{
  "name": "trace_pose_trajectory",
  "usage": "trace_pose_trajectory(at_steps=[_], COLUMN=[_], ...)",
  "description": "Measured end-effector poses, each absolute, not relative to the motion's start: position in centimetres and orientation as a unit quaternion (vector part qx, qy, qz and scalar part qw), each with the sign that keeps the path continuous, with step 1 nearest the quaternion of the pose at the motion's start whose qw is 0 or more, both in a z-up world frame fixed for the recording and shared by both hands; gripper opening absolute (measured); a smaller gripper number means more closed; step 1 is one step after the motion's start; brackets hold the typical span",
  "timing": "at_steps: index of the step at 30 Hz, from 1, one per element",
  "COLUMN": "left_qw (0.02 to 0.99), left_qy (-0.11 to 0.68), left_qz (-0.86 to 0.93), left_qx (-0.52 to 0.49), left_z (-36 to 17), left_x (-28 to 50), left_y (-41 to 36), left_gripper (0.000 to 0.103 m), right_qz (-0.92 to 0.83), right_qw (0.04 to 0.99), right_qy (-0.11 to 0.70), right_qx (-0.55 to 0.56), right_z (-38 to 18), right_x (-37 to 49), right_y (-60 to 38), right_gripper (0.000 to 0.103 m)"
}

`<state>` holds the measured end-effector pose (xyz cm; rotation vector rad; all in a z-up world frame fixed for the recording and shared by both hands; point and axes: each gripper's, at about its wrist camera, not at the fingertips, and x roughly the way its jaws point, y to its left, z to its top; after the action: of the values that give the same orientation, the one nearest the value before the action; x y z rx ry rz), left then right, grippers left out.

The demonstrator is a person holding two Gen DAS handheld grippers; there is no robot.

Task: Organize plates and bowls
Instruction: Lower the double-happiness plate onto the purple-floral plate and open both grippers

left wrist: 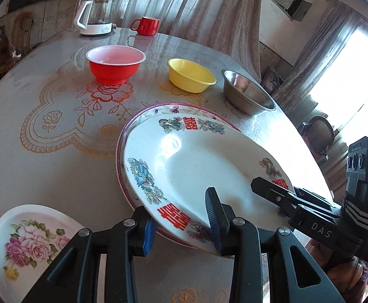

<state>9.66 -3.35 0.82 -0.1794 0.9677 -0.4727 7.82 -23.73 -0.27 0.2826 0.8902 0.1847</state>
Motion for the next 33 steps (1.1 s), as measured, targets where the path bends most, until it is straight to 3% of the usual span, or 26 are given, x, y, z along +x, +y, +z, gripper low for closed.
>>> trace_pose_trajectory(at_steps=[22,33], left_qw=[0.847,0.860], left_qy=[0.459,0.420], left_qz=[-0.248,-0.262], left_qx=[-0.098,-0.120], left_z=[0.7,2.2], left_x=[8.0,7.5], left_y=[-2.9,-1.7], left_gripper=[0.035,0.035], right_qz=[0.099,0.036], right_qw=[0.897,0.901], right_qy=[0.402,0.386], right_qx=[0.153,0.192], right_z=[1.4,1.2], right_x=[5.8,5.9], right_y=[-24.7,-26.4], right_gripper=[0.040,0.040])
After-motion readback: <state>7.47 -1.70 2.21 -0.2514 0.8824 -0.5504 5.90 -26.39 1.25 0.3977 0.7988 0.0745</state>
